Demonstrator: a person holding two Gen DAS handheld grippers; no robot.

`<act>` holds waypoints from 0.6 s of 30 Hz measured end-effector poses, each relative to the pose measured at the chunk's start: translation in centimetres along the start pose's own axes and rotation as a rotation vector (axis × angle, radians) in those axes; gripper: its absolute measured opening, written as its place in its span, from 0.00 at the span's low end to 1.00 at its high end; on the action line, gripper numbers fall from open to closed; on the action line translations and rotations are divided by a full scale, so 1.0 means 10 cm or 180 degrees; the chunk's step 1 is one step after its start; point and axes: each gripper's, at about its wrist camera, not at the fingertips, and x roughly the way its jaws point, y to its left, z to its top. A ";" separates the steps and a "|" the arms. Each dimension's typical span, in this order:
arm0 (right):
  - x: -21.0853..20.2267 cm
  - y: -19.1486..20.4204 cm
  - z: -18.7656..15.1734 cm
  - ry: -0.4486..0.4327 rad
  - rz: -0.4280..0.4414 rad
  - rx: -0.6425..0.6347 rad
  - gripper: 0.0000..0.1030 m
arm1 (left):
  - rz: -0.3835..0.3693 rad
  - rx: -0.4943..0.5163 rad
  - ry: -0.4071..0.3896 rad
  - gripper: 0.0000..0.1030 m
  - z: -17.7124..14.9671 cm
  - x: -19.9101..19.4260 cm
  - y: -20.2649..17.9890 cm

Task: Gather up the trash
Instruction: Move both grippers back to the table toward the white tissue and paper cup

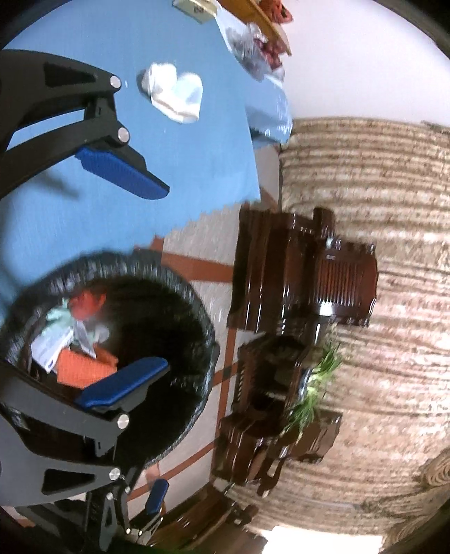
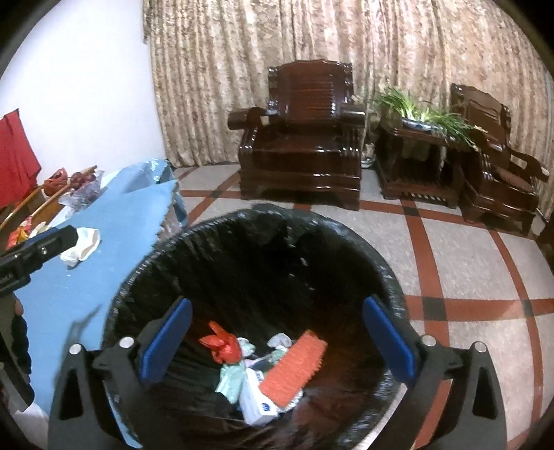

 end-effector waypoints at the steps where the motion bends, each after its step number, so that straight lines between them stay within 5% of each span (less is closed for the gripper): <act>1: -0.01 0.07 0.02 -0.0017 0.0030 -0.0024 0.94 | 0.0030 -0.0014 -0.0008 0.87 0.00 -0.04 0.05; 18: 0.12 1.25 0.21 -0.0063 0.0511 -0.0473 0.94 | 0.0718 -0.0387 -0.0129 0.88 -0.16 -0.67 1.23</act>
